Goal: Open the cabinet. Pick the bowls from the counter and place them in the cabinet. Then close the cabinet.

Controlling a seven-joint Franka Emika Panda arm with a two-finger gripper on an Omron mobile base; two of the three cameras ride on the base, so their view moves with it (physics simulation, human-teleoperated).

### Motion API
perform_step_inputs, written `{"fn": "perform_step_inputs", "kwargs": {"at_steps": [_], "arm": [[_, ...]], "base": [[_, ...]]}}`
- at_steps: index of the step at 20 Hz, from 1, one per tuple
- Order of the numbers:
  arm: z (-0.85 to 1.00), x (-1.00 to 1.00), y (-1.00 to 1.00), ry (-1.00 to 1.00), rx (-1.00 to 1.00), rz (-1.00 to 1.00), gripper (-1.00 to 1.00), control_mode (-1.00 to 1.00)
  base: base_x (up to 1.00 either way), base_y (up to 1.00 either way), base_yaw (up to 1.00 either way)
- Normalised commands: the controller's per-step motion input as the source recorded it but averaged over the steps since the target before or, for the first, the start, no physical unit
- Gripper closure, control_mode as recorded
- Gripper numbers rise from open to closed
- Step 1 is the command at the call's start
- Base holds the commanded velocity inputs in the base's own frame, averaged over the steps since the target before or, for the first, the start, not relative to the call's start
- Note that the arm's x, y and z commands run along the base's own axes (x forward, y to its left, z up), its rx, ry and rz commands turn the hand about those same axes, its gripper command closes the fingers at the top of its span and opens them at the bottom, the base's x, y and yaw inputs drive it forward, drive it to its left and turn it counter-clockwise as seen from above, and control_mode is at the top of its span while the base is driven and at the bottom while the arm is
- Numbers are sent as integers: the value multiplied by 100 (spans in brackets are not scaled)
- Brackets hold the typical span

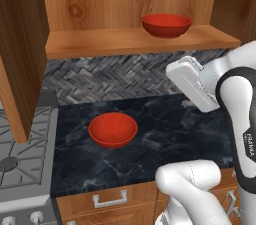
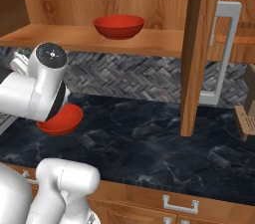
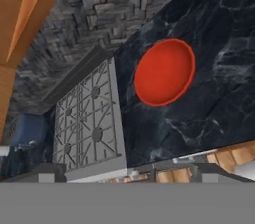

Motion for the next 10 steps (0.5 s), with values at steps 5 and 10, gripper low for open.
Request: {"fn": "perform_step_inputs", "kwargs": {"at_steps": [5, 10], "arm": [[-39, 1, -3, 0, -9, 0, -100, -100], [-29, 0, -8, 0, -8, 0, -100, -100]], "base": [[0, 0, 0], [0, 0, 0]]}}
